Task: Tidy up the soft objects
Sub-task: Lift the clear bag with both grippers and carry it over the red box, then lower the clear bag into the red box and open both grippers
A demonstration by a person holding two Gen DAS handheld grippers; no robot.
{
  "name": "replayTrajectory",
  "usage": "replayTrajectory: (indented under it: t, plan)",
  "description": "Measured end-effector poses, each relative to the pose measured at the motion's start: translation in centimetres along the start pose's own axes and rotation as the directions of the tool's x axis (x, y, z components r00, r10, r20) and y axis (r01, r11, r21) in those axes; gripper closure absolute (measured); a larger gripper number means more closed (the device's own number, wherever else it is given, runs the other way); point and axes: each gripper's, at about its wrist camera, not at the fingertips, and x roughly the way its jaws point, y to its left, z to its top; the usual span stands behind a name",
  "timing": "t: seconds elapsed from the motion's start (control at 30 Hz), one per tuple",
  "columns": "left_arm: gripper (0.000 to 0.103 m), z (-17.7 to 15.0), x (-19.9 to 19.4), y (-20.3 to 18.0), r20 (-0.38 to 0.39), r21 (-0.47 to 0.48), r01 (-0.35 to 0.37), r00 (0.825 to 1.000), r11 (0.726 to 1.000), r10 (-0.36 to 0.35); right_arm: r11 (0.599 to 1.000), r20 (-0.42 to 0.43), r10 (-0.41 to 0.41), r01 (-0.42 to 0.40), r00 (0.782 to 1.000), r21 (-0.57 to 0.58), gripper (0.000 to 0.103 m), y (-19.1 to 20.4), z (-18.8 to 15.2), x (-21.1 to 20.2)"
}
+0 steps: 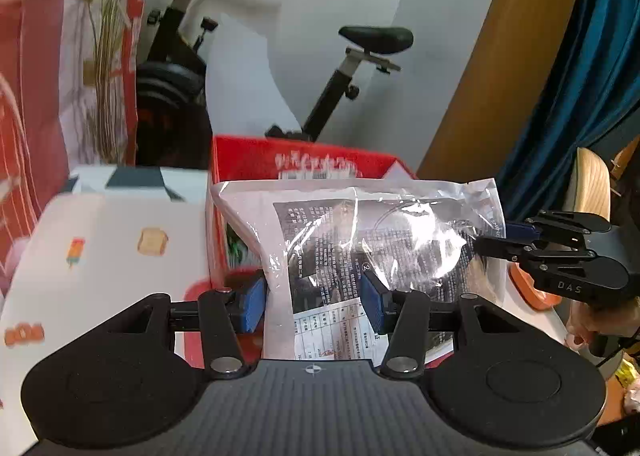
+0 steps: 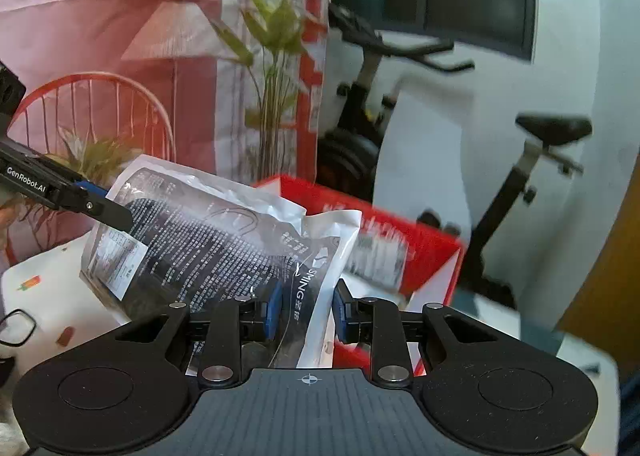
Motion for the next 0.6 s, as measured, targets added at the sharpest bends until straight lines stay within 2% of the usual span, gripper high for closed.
replayTrajectory:
  t: [0.13, 0.2, 0.4, 0.6]
  plan:
    - [0.051, 1.6, 0.2, -0.6, 0.038, 0.02, -0.034, 0.999, 0.999, 0.033, 0.989, 0.074, -0.016, 0.027, 0.997, -0.145, 0.079, -0.1, 2.0, 0.1]
    - [0.051, 2.7, 0.4, -0.4, 0.064, -0.001, -0.035, 0.997, 0.999, 0.035, 0.978, 0.111, -0.028, 0.05, 0.993, -0.203, 0.079, -0.5, 3.0, 0.5]
    - [0.051, 6.0, 1.2, -0.3, 0.161, -0.046, -0.031, 0.986, 0.998, 0.038, 0.967, 0.167, -0.081, 0.118, 0.983, -0.225, 0.079, -2.6, 5.0, 2.9]
    - [0.051, 8.4, 4.1, -0.3, 0.199, -0.037, -0.061, 0.978, 0.997, 0.067, 0.945, 0.183, -0.136, 0.183, 0.974, -0.271, 0.079, -4.0, 5.0, 6.4]
